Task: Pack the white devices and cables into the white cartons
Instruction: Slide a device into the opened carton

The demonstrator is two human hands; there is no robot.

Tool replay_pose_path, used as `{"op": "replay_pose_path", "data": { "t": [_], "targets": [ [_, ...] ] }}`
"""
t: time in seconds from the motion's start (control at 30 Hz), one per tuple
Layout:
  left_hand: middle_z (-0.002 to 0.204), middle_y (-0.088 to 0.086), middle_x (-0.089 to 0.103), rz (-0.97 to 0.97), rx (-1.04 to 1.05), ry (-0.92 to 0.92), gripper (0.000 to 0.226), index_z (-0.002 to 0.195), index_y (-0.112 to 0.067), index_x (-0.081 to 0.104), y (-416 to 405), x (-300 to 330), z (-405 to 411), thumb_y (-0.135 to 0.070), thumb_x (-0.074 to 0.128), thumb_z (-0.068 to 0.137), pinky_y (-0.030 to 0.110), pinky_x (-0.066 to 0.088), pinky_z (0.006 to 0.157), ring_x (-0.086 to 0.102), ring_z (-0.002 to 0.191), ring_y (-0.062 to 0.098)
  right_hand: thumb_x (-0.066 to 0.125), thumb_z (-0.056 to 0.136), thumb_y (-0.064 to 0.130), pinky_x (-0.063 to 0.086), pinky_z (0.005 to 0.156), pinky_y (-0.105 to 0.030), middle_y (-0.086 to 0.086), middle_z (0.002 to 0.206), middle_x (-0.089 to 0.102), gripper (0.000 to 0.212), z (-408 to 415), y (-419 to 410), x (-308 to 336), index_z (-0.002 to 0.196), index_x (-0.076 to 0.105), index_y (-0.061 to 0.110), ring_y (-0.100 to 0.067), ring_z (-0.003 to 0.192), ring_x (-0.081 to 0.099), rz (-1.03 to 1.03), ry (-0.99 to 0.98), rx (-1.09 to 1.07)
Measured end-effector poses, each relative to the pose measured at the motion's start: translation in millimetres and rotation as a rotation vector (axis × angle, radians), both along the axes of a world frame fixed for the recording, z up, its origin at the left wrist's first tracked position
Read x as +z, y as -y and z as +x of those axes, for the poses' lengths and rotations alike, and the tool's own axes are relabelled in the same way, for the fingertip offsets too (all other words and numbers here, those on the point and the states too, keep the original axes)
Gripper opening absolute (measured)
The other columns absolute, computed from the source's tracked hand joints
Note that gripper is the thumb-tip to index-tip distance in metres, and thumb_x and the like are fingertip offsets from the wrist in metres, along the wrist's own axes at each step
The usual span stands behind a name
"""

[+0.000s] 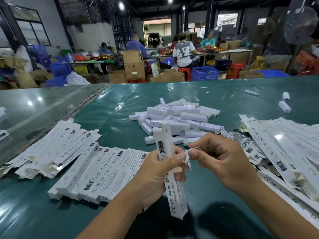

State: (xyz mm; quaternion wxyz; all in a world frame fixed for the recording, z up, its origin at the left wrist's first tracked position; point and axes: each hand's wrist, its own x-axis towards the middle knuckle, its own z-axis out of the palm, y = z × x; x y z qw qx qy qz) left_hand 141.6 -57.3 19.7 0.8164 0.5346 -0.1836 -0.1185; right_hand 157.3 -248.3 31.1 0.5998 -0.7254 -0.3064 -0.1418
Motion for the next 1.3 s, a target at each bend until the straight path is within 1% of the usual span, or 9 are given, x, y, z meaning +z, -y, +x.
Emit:
{"op": "replay_pose_path", "data": {
  "t": [0.1, 0.4, 0.53, 0.63, 0.73, 0.93, 1.1, 1.2, 1.3],
  "targets": [
    [0.078, 0.004, 0.068, 0.013, -0.017, 0.02, 0.022, 0.089, -0.019, 0.075, 1, -1, -1, -0.032, 0.087, 0.076, 0.027, 0.046, 0.059, 0.057, 0.061, 0.014, 0.072, 0.086, 0.054, 0.049, 0.05, -0.026, -0.002, 0.069, 0.07, 0.023, -4, -6, 1, 0.093, 0.074, 0.032, -0.014, 0.052, 0.059, 0.006, 0.04, -0.042],
    [0.078, 0.01, 0.065, -0.02, 0.174, 0.037, 0.039, 0.082, -0.017, 0.073, 4, -8, 3, -0.042, 0.095, 0.062, 0.03, 0.049, 0.064, 0.057, 0.065, 0.021, 0.077, 0.088, 0.029, 0.058, 0.067, -0.015, 0.016, 0.085, 0.076, 0.018, -15, -11, 5, 0.106, 0.076, 0.025, -0.005, 0.07, 0.074, -0.039, 0.186, 0.013],
    [0.062, 0.003, 0.055, 0.012, 0.319, 0.037, 0.047, 0.077, -0.019, 0.069, 5, -1, 1, -0.054, 0.094, 0.057, 0.029, 0.047, 0.056, 0.05, 0.052, 0.017, 0.074, 0.088, 0.021, 0.056, 0.061, -0.018, 0.004, 0.074, 0.074, 0.013, -11, -6, 6, 0.1, 0.076, 0.017, -0.013, 0.059, 0.071, 0.016, 0.103, -0.032],
    [0.063, -0.006, 0.057, 0.296, 0.525, 0.274, 0.036, 0.088, -0.032, 0.065, -4, 11, -3, -0.061, 0.081, 0.072, 0.027, 0.047, 0.05, 0.052, 0.051, 0.013, 0.072, 0.083, 0.02, 0.057, 0.058, -0.024, -0.011, 0.072, 0.073, 0.018, -9, 1, 17, 0.097, 0.072, 0.009, -0.02, 0.058, 0.069, 0.229, -0.003, -0.031],
    [0.066, -0.017, 0.06, 0.643, 0.657, 0.601, 0.028, 0.095, -0.036, 0.064, -14, 20, -6, -0.06, 0.071, 0.082, 0.013, 0.042, 0.052, 0.051, 0.054, 0.001, 0.077, 0.081, 0.021, 0.055, 0.055, -0.022, -0.01, 0.073, 0.073, 0.024, -13, 8, 31, 0.094, 0.066, 0.005, -0.018, 0.057, 0.068, 0.358, 0.014, -0.02],
    [0.066, -0.006, 0.063, 1.179, 0.866, 0.892, 0.04, 0.086, -0.016, 0.066, -12, 12, -3, -0.054, 0.074, 0.082, 0.032, 0.043, 0.049, 0.057, 0.058, 0.022, 0.076, 0.088, 0.032, 0.048, 0.059, -0.015, 0.013, 0.075, 0.069, 0.01, -28, 5, 35, 0.094, 0.075, 0.024, -0.007, 0.062, 0.061, 0.099, 0.227, -0.058],
    [0.063, -0.008, 0.062, 1.248, 0.929, 0.997, 0.041, 0.08, -0.019, 0.062, -9, 9, -1, -0.059, 0.072, 0.082, 0.023, 0.036, 0.046, 0.056, 0.054, 0.017, 0.072, 0.088, 0.028, 0.044, 0.066, -0.013, 0.012, 0.083, 0.07, 0.016, -21, 4, 31, 0.096, 0.079, 0.017, -0.005, 0.07, 0.06, -0.26, 0.419, -0.288],
    [0.062, -0.008, 0.059, 1.248, 0.916, 1.017, 0.043, 0.077, -0.018, 0.058, -7, 7, -1, -0.061, 0.058, 0.085, 0.024, 0.037, 0.044, 0.055, 0.052, 0.016, 0.072, 0.088, 0.027, 0.04, 0.066, -0.009, 0.018, 0.081, 0.068, 0.014, -21, -1, 25, 0.095, 0.08, 0.019, -0.002, 0.067, 0.058, -0.32, 0.4, -0.287],
    [0.061, -0.009, 0.058, 1.237, 0.91, 0.987, 0.044, 0.077, -0.019, 0.055, -5, 5, -2, -0.062, 0.062, 0.082, 0.023, 0.033, 0.044, 0.054, 0.051, 0.016, 0.076, 0.088, 0.033, 0.038, 0.061, -0.006, 0.02, 0.077, 0.072, 0.007, -23, -6, 19, 0.089, 0.076, 0.027, 0.0, 0.062, 0.059, -0.229, 0.271, -0.302]
  ]
}}
